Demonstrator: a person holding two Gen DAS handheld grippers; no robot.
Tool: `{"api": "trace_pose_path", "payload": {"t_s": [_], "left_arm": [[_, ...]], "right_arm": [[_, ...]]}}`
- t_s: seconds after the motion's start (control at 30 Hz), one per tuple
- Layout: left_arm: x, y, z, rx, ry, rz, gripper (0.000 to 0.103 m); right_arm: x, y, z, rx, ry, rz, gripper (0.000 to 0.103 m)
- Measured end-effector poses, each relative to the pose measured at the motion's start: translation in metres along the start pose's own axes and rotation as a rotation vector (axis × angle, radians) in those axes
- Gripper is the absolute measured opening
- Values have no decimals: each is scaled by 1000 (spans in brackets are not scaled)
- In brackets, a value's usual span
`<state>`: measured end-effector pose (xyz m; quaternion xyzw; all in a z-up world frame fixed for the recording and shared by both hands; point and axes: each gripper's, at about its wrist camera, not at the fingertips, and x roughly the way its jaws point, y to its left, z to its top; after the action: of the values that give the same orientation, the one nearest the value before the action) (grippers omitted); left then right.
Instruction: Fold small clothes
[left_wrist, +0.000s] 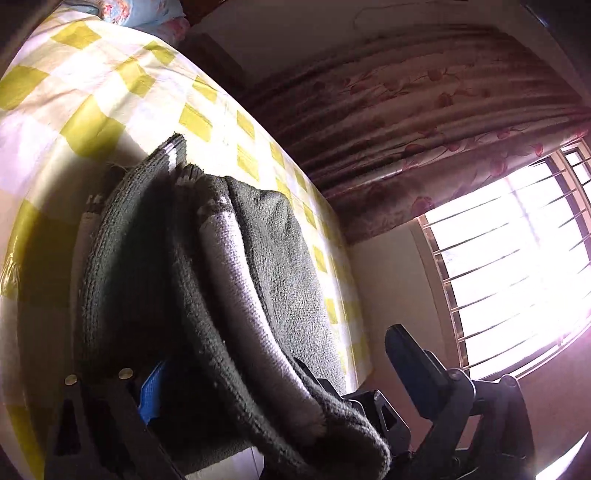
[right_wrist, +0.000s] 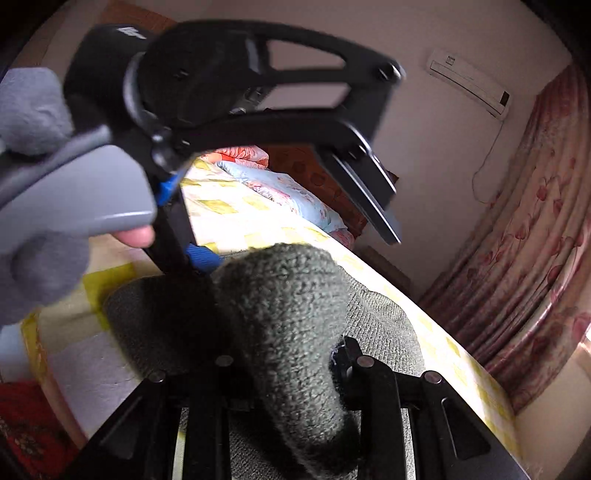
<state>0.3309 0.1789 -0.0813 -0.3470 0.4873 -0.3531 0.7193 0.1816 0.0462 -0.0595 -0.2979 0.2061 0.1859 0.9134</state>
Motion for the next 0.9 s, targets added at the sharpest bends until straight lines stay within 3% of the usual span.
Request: {"api": "trace_pose_path", "payload": {"t_s": [0.03,0.07,0.13,0.23,0.3,0.4,0.5,0.77,0.9], "left_arm": [[10,-4,2,18,25,29,101],[16,-8,3,31,41,56,98],[24,-8,2,26,65,105,73],[22,3,-1,7,57,127,52],[14,18,-2,-27,46,100,41],[10,27,-2,-49,35,62,36],[11,24,-3,-29,32,71,35],[18,8,0,-64,64,134,42],[28,-11,1,4,79,181,59]], "right_arm": [[-2,-1,0,-6,3,25,23],[-3,-2,1,-20,6,46,103],[-16,-9,1,-32,-21,90,103],[-49,-31,-13,-6,-89,111,103],[-67,-51,-35,23,-100,84,103],[-75,-82,-77,115,-18,77,103],[-70,-100,-107,222,105,46,103],[-49,-94,-103,238,152,23,103],[-43,-90,-106,233,154,14,103]]}}
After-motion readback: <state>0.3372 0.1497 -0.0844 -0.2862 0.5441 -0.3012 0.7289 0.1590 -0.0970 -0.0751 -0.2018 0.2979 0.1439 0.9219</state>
